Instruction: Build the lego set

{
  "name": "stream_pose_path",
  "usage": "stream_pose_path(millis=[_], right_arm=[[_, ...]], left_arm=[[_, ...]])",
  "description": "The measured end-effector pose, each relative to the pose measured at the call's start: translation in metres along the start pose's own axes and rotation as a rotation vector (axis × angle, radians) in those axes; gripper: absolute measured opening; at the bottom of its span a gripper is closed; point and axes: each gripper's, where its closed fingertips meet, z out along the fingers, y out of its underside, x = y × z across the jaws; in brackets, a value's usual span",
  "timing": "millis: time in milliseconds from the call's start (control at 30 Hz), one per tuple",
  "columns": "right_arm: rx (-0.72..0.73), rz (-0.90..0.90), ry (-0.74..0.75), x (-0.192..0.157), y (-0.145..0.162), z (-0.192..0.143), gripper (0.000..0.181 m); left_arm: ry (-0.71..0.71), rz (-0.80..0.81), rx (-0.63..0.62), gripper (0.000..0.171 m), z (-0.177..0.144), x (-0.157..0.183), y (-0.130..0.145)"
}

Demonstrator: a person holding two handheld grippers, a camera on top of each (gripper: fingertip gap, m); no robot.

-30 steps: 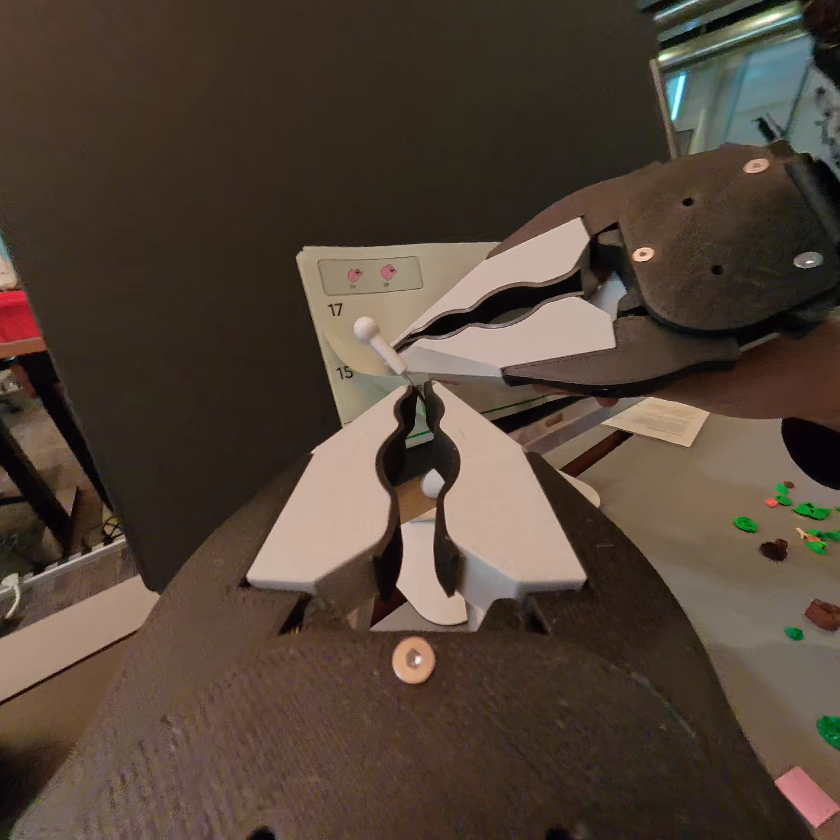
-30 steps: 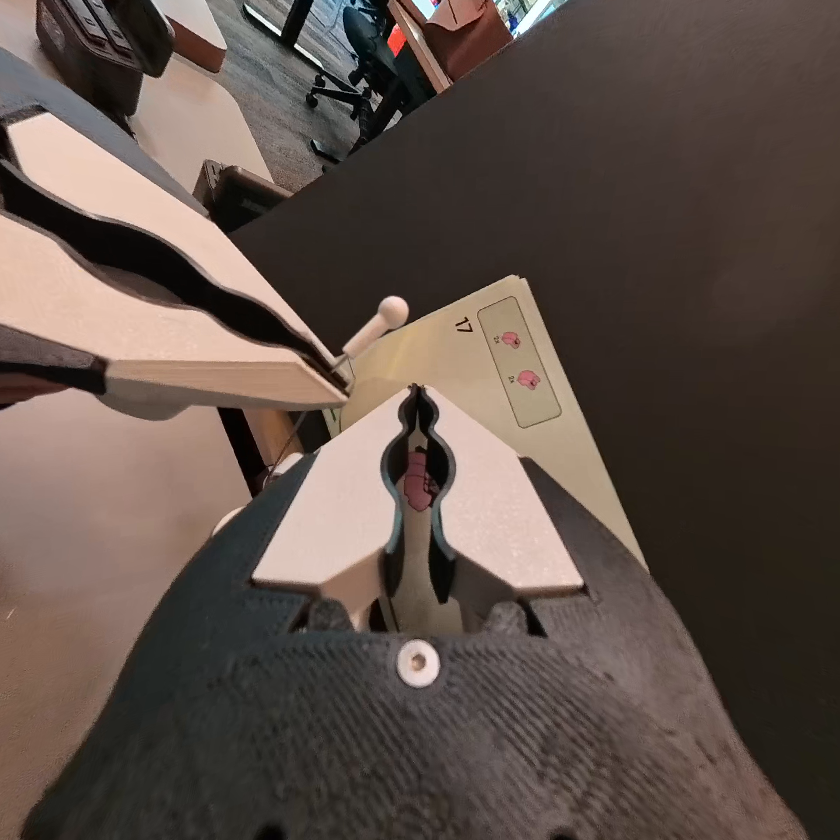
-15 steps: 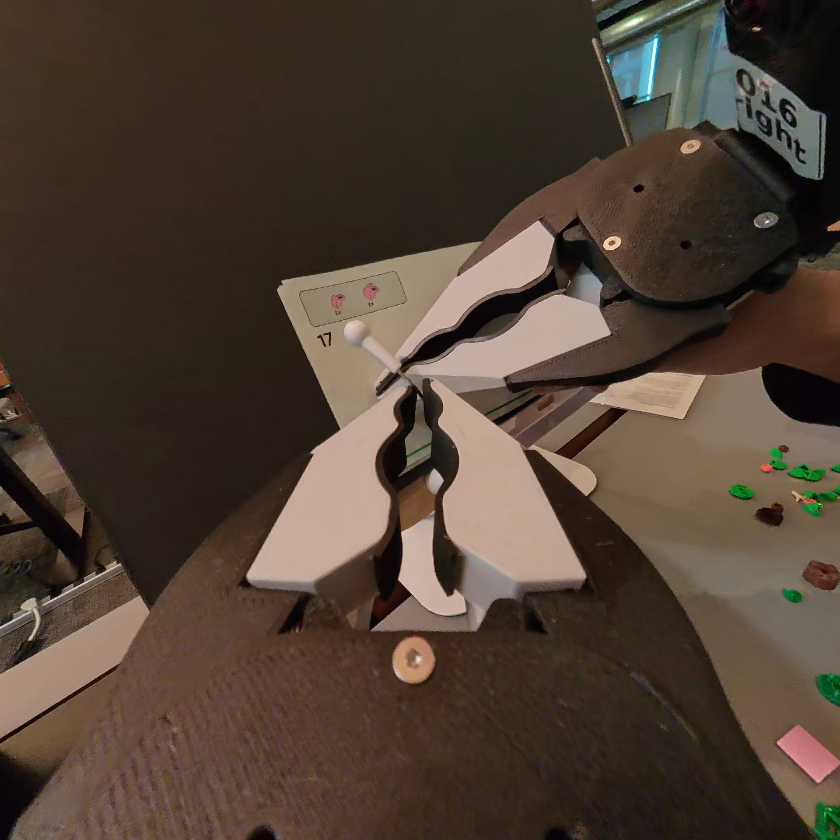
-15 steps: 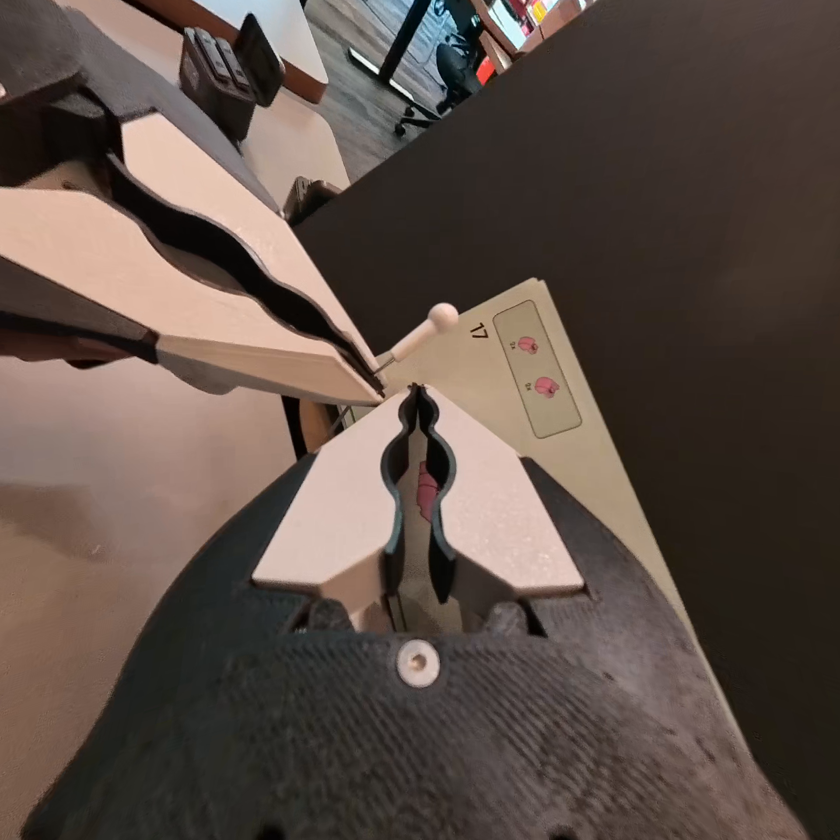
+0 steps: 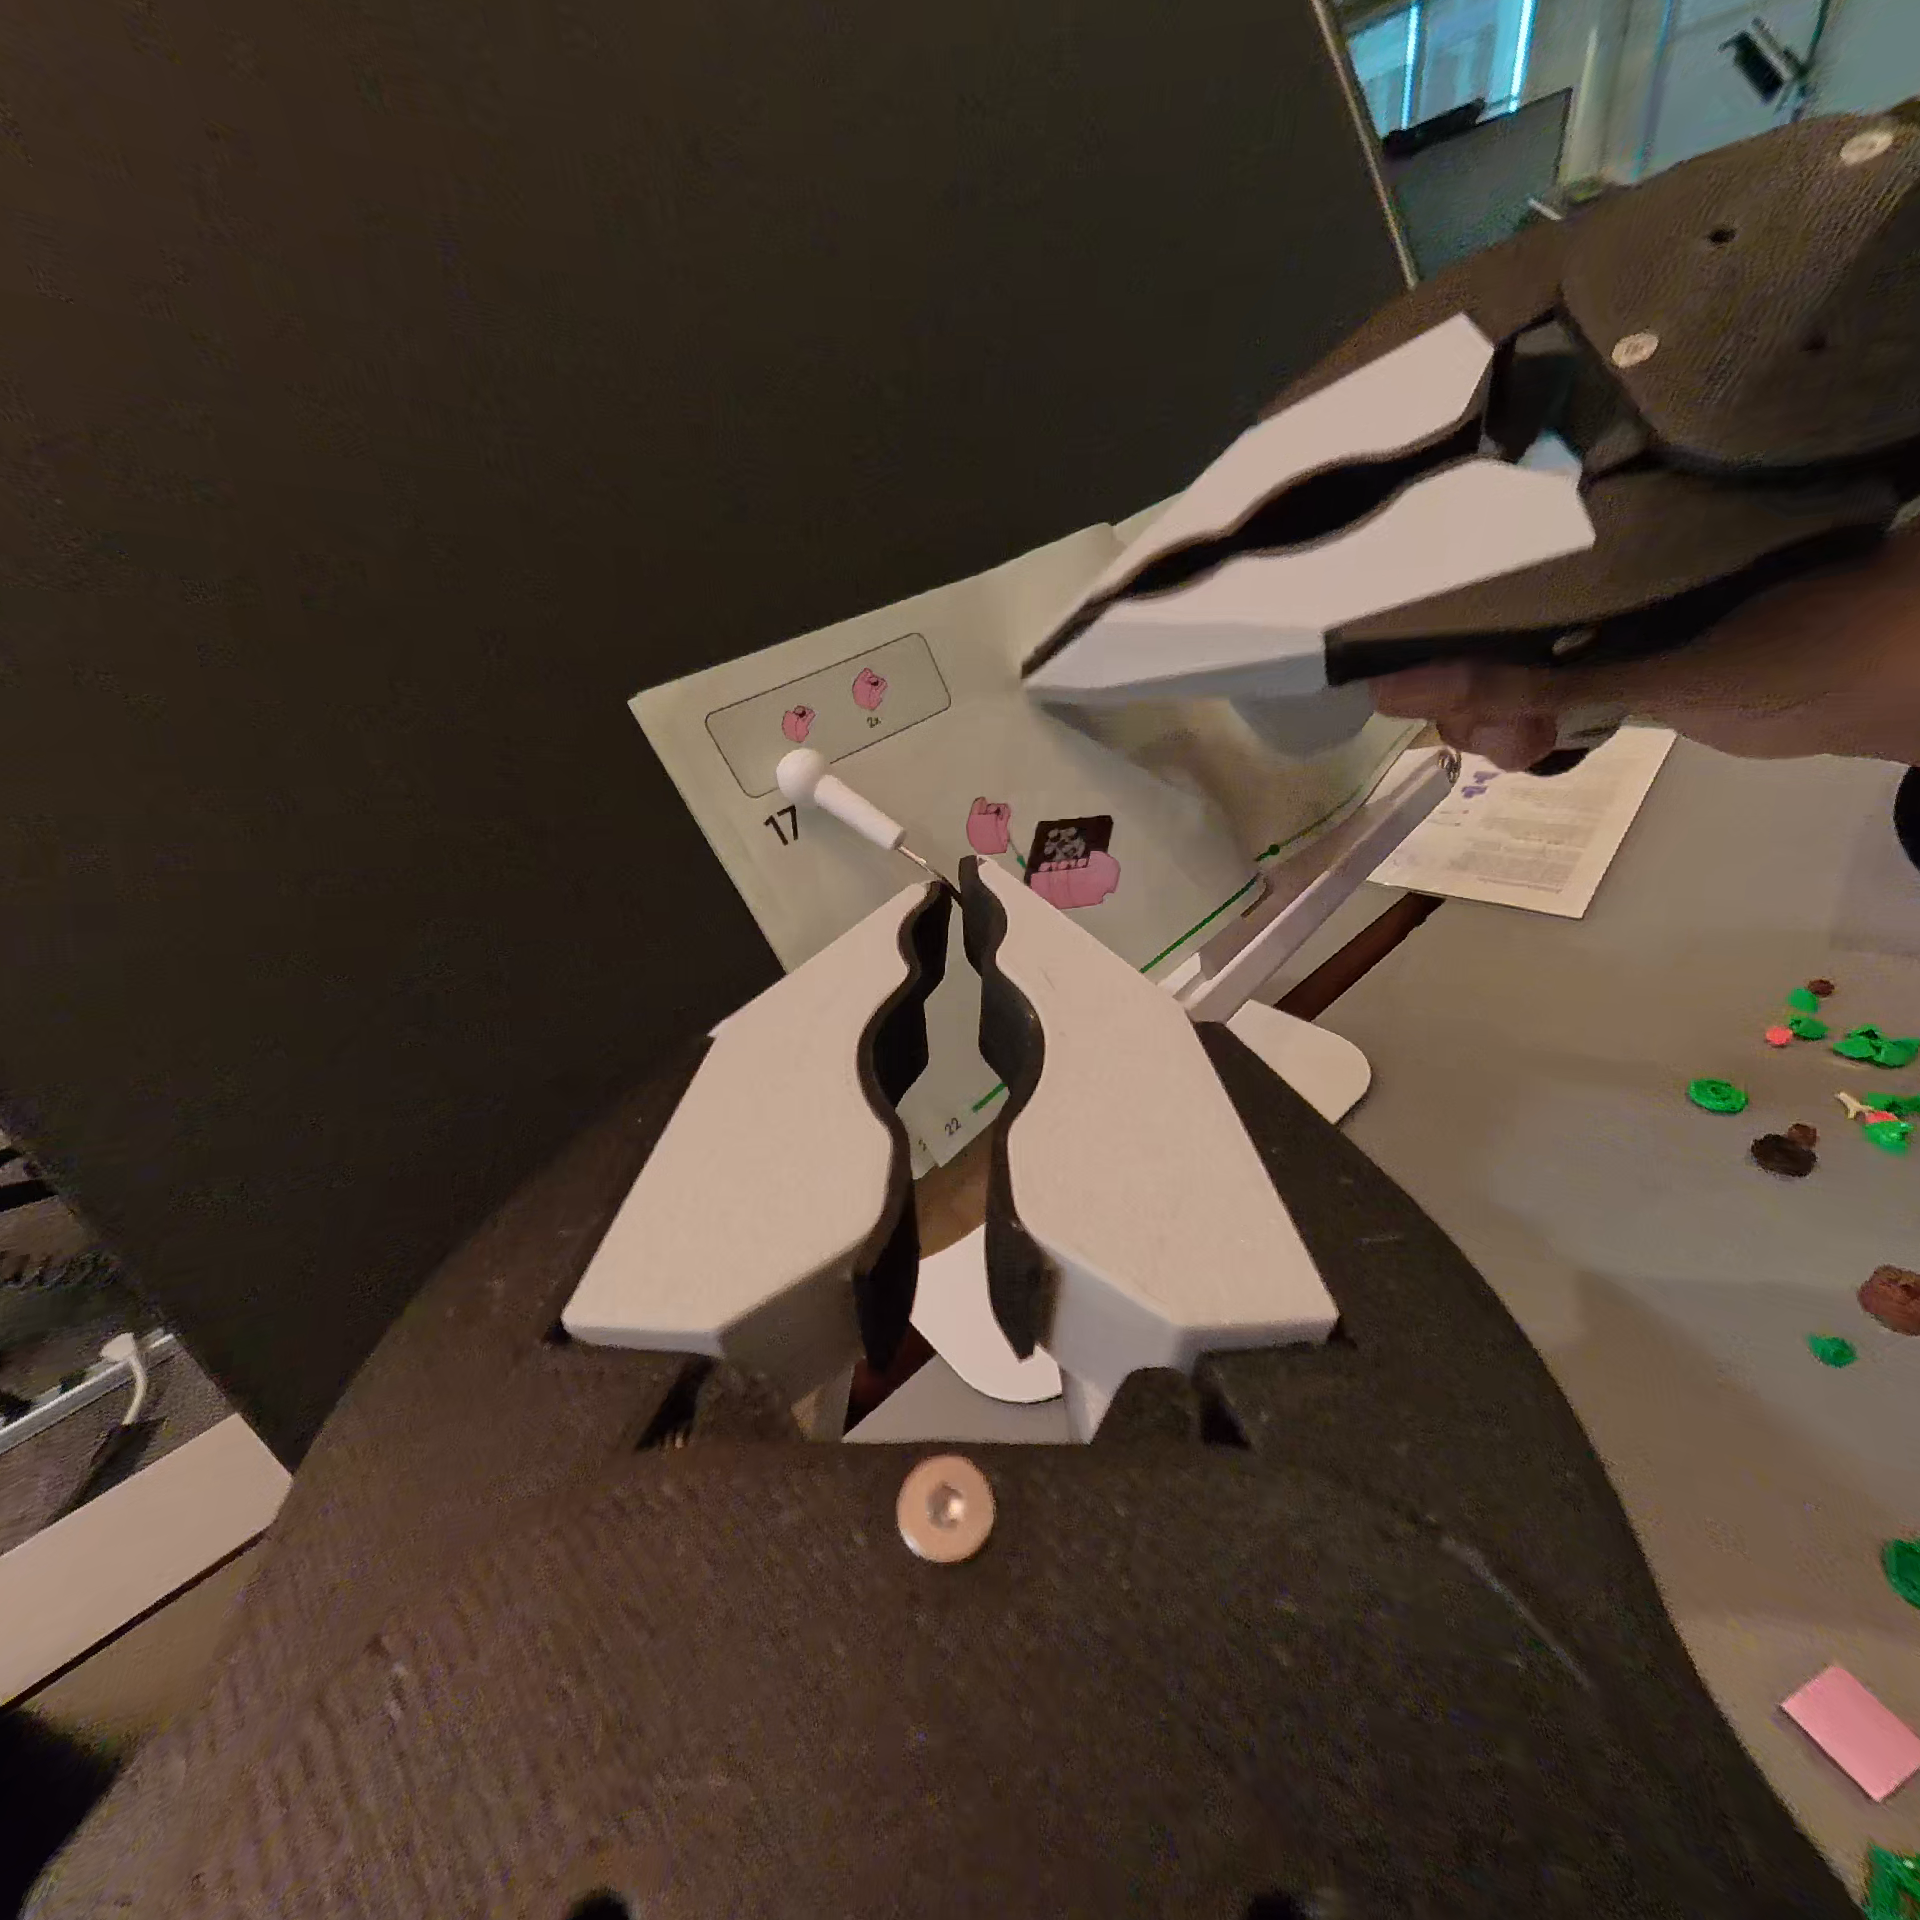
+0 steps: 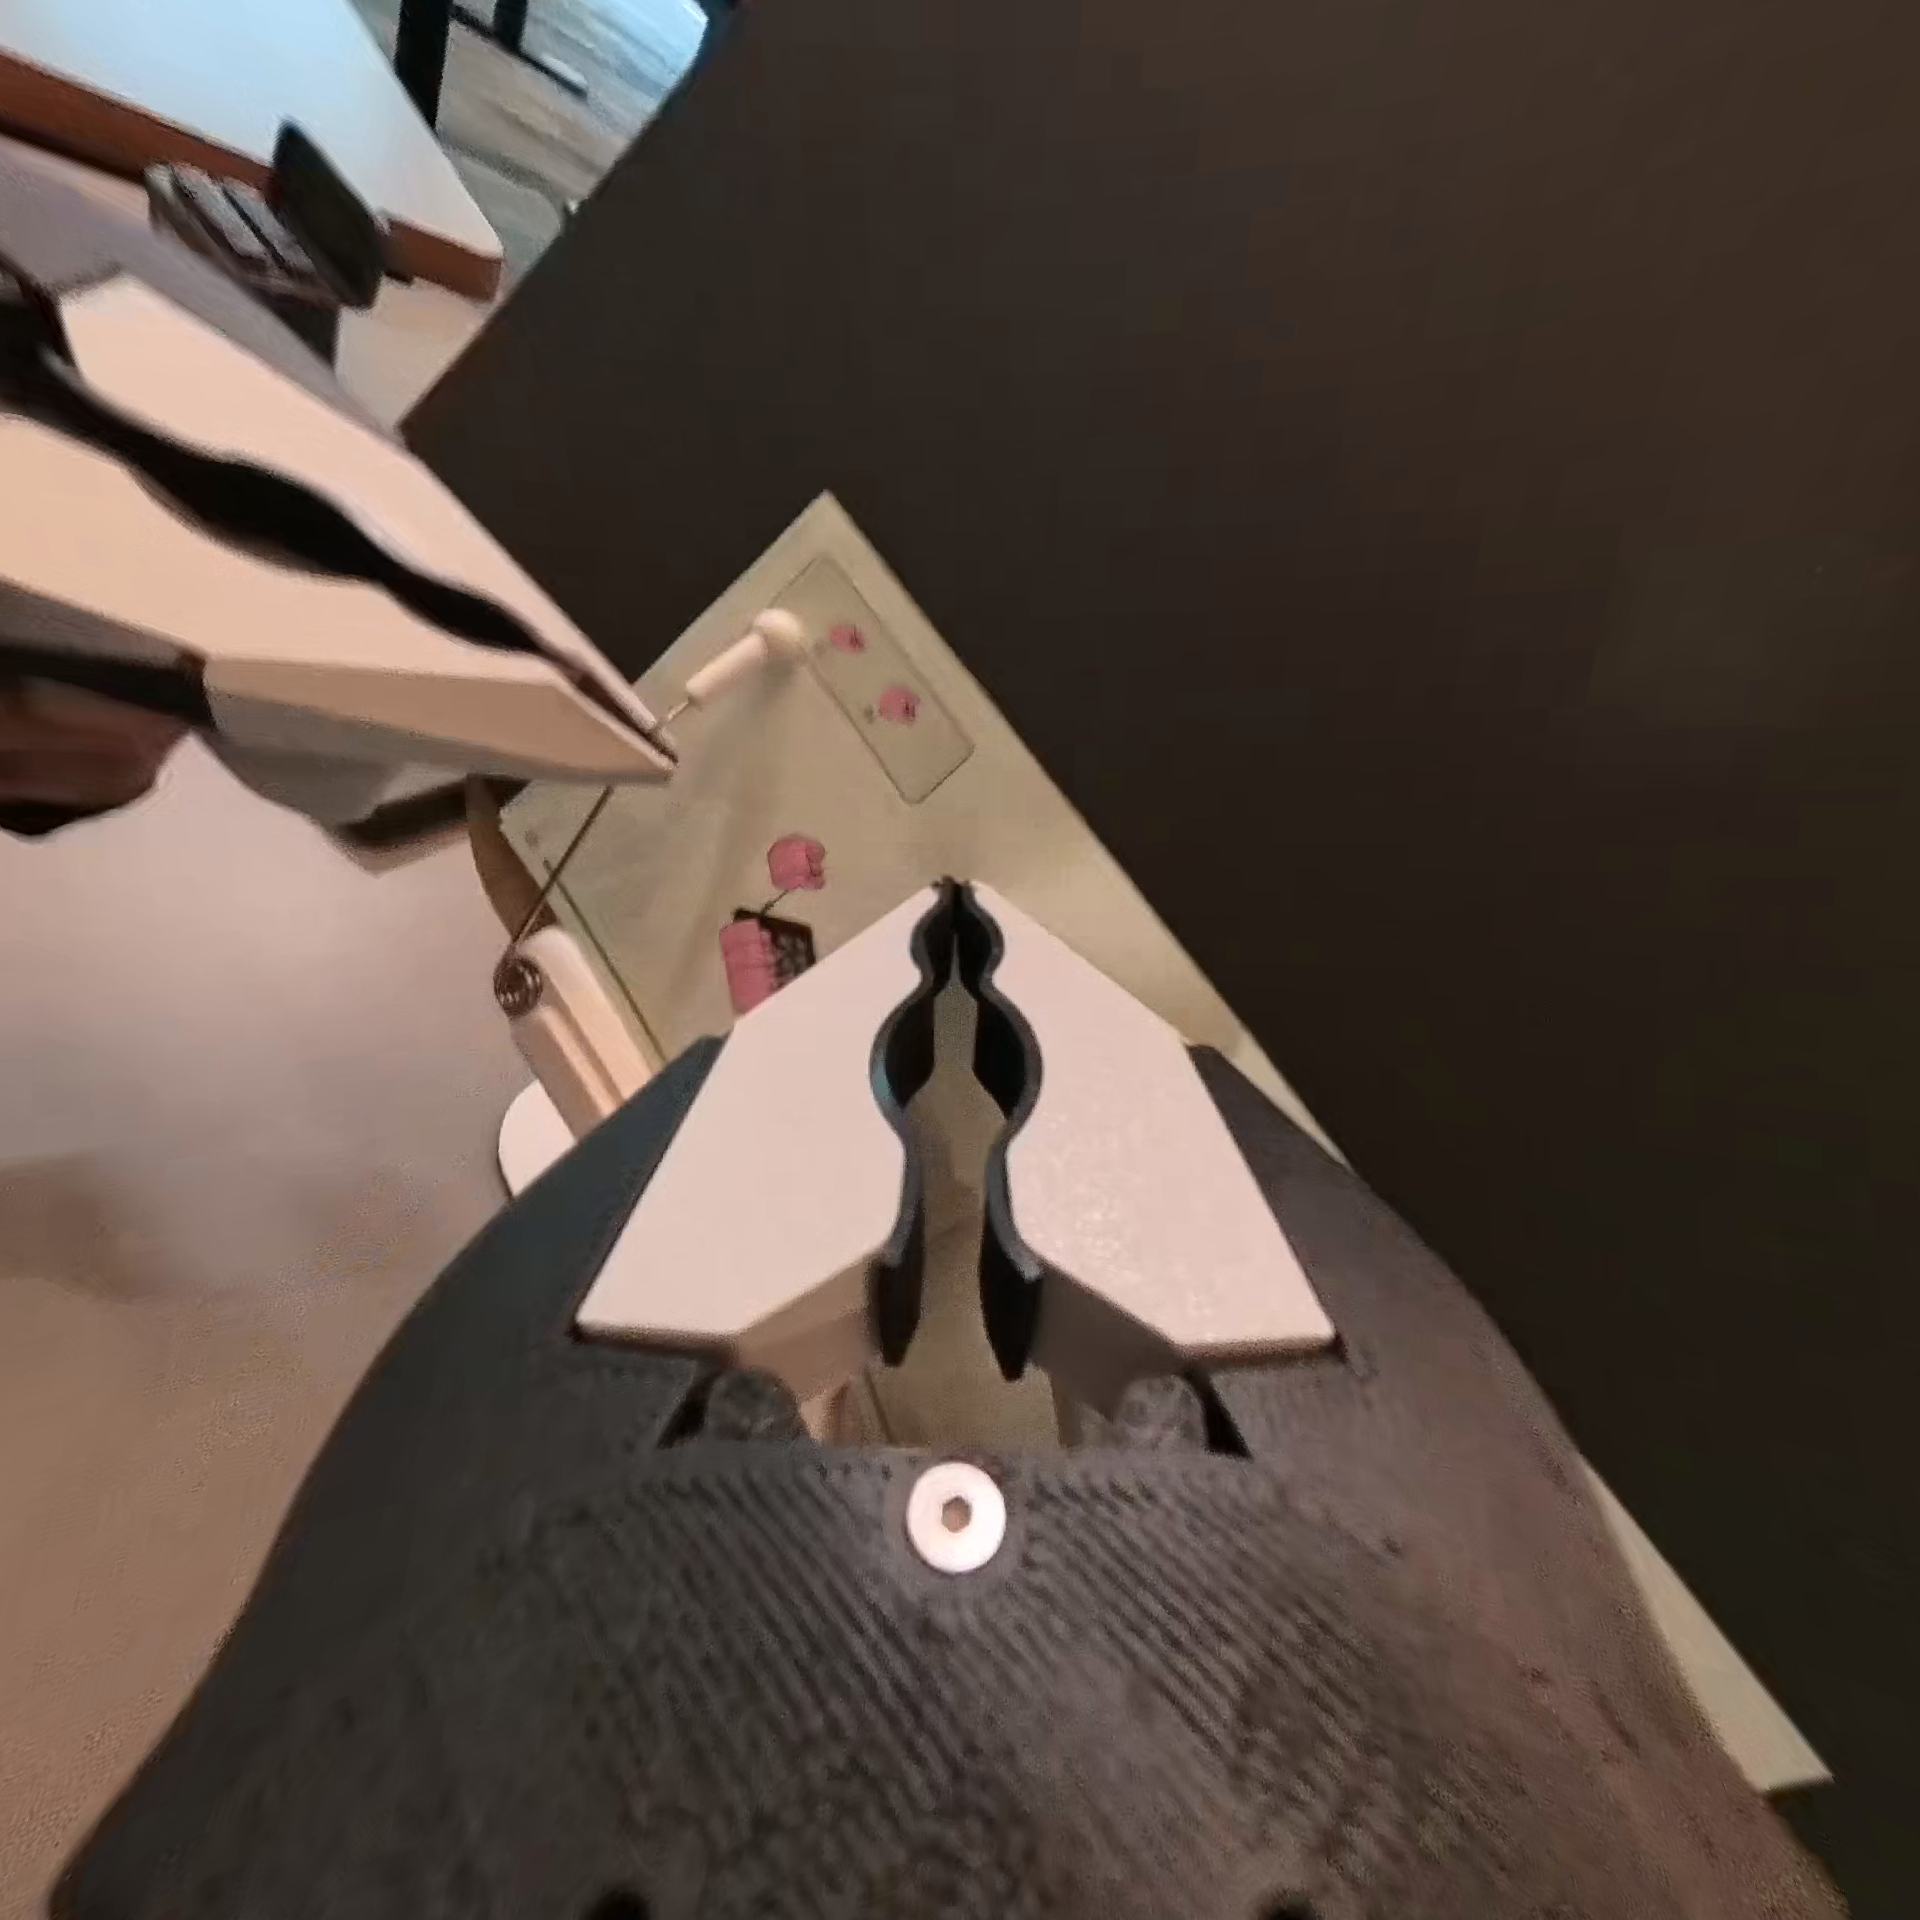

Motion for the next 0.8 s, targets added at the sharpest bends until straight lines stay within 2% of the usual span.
stream_pose_path(millis=[200, 300, 400, 467, 533, 600, 667, 733, 800], right_arm=[[-0.014, -0.071, -0.010, -0.012, -0.001, 0.006, 0.000], [-0.029, -0.098, -0.025, -0.013, -0.014, -0.010, 0.000], [-0.018, -0.163, -0.011, -0.011, -0.035, -0.057, 0.000], [0.002, -0.139, -0.018, -0.015, -0.050, -0.098, 0.000], [0.070, 0.049, -0.146, -0.042, -0.074, -0.144, 0.001], [0.209, 0.337, -0.356, -0.080, -0.113, -0.200, 0.001], [0.338, 0.500, -0.448, -0.109, -0.141, -0.249, 0.000], [0.401, 0.542, -0.422, -0.135, -0.143, -0.278, 0.000], [0.390, 0.616, -0.379, -0.165, -0.123, -0.286, 0.000]], left_arm=[[-0.022, 0.026, -0.031, 0.000, 0.003, 0.000, 0.001], [-0.028, 0.009, -0.040, 0.000, 0.002, 0.000, 0.001], [-0.025, -0.005, -0.048, 0.008, -0.003, 0.002, -0.007], [-0.025, -0.028, 0.026, 0.014, -0.017, 0.005, -0.036], [-0.030, -0.065, 0.141, 0.013, -0.040, 0.013, -0.077], [-0.067, -0.122, 0.278, 0.000, -0.068, 0.023, -0.118], [-0.086, -0.181, 0.369, 0.000, -0.091, 0.038, -0.147], [-0.042, -0.193, 0.342, 0.000, -0.102, 0.059, -0.154], [0.091, -0.205, 0.276, 0.000, -0.109, 0.092, -0.146]])
